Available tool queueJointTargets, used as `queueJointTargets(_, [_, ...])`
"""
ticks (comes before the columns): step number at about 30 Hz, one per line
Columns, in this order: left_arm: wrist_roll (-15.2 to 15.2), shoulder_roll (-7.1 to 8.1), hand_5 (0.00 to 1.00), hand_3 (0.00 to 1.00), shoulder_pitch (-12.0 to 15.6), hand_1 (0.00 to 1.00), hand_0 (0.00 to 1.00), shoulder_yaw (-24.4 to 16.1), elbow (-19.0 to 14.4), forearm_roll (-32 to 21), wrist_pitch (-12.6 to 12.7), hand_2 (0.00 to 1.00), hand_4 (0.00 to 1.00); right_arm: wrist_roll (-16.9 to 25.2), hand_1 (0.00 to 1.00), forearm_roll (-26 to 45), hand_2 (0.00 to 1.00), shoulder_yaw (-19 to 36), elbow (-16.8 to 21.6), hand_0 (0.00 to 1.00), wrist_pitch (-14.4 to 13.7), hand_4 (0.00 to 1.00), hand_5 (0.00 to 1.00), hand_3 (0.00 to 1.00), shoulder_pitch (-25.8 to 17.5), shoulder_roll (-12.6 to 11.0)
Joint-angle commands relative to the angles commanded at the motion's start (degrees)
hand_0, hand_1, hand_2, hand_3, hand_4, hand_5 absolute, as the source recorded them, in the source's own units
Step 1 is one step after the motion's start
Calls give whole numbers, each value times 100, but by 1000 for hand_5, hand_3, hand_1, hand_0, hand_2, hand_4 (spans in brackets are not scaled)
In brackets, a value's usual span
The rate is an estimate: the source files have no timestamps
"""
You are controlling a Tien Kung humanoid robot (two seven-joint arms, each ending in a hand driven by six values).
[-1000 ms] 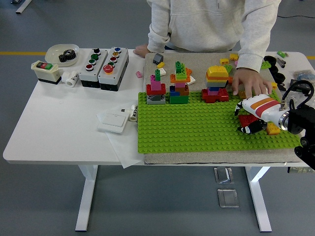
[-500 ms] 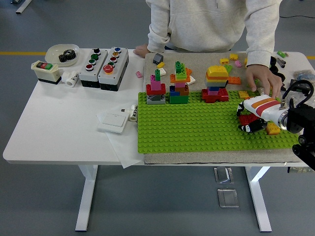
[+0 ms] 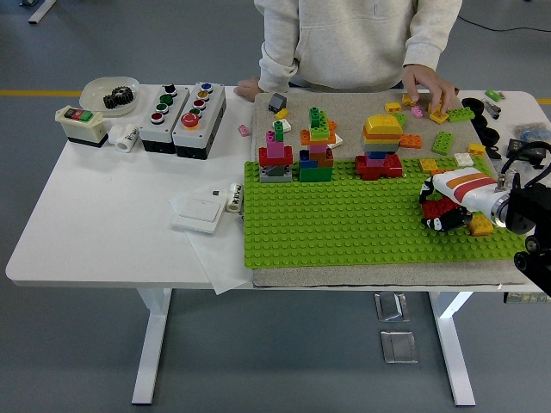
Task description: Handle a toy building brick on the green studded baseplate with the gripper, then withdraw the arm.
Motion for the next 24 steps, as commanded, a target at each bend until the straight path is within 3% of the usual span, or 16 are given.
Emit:
queueJointTargets(1, [0, 0, 496, 530, 1, 657, 800, -7, 0, 5, 1, 582, 526, 8, 678, -19, 725, 8, 27, 649, 15, 815, 350, 730, -4, -18])
queueJointTargets(2, [-1, 1, 498, 530, 2, 656, 801, -11, 0, 8, 1, 581, 527, 18, 683, -27, 739, 17, 48, 660, 18, 900, 327, 813, -7, -30])
queueJointTargets(8, [6, 0, 497, 530, 7, 655, 798, -41, 0, 56, -4, 581, 526, 83, 679, -23, 734, 62, 165, 660, -20, 923, 316, 822, -26, -71])
queueJointTargets(24, [-5, -7, 496, 530, -3, 657, 799, 30, 0, 1, 4, 582, 526, 13, 670, -410, 723, -205, -58, 645, -156, 843, 340, 788, 98, 34])
